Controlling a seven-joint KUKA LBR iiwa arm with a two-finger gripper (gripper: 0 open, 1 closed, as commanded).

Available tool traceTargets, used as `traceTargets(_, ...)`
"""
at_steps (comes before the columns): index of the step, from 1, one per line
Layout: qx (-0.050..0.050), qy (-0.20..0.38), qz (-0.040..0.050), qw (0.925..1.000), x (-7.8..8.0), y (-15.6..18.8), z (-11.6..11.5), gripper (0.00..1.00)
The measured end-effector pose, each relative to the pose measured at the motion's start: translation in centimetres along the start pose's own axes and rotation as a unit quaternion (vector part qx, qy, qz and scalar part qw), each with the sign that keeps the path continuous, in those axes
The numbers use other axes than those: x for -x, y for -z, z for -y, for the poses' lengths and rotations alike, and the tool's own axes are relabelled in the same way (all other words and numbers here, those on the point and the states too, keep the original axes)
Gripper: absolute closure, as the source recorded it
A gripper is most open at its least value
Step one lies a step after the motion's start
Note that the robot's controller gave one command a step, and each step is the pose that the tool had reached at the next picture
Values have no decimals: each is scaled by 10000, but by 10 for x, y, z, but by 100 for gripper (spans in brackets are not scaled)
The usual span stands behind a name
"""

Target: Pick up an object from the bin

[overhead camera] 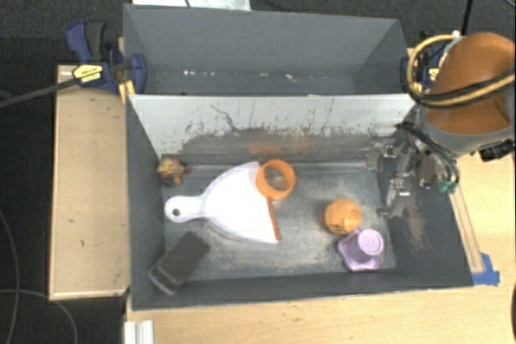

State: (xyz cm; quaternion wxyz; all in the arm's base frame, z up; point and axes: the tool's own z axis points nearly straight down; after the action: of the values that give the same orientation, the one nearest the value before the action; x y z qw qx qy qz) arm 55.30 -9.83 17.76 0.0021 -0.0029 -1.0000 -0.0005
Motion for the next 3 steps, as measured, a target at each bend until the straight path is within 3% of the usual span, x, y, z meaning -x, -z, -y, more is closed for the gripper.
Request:
traceTargets(1,-7,13,36,10000,1,5,0,0)
traceTargets(2,-10,-236,77,9997,-1,-33,-9,0)
traceTargets(3,-1,-401,32,9992,-17,-67,-41,0)
